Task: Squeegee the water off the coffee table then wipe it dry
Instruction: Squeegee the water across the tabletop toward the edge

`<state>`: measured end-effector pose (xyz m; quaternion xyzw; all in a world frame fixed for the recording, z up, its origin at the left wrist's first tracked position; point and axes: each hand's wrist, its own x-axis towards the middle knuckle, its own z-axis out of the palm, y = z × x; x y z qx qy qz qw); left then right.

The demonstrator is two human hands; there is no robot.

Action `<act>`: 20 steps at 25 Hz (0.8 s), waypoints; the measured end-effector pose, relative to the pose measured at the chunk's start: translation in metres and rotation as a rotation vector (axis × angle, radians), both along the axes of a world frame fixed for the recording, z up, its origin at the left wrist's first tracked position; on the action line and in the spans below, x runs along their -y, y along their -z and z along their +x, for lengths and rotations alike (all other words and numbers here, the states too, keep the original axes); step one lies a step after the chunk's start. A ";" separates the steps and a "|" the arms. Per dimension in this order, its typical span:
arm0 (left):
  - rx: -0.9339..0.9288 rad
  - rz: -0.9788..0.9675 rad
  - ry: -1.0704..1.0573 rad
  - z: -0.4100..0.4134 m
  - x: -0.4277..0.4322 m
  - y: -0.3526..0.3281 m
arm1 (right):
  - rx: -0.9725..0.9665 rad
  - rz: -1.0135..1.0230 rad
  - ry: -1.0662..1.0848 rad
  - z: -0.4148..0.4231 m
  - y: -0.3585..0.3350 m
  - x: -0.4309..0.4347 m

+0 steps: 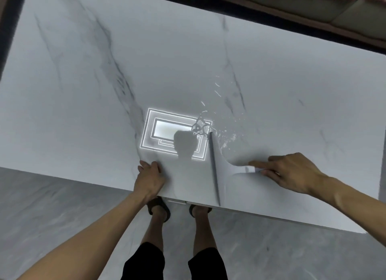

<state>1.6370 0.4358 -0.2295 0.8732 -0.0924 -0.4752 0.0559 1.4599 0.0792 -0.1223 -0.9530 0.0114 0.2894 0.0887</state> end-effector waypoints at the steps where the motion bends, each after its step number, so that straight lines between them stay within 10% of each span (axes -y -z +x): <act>1: 0.017 -0.009 -0.016 0.000 0.000 -0.001 | 0.024 0.049 -0.037 0.003 0.004 -0.011; 8: 0.120 0.012 -0.064 -0.002 0.003 -0.002 | -0.053 0.252 -0.397 0.045 0.067 -0.116; 20: 0.138 0.119 0.010 -0.017 0.038 -0.003 | 0.011 0.033 -0.071 -0.033 0.034 0.046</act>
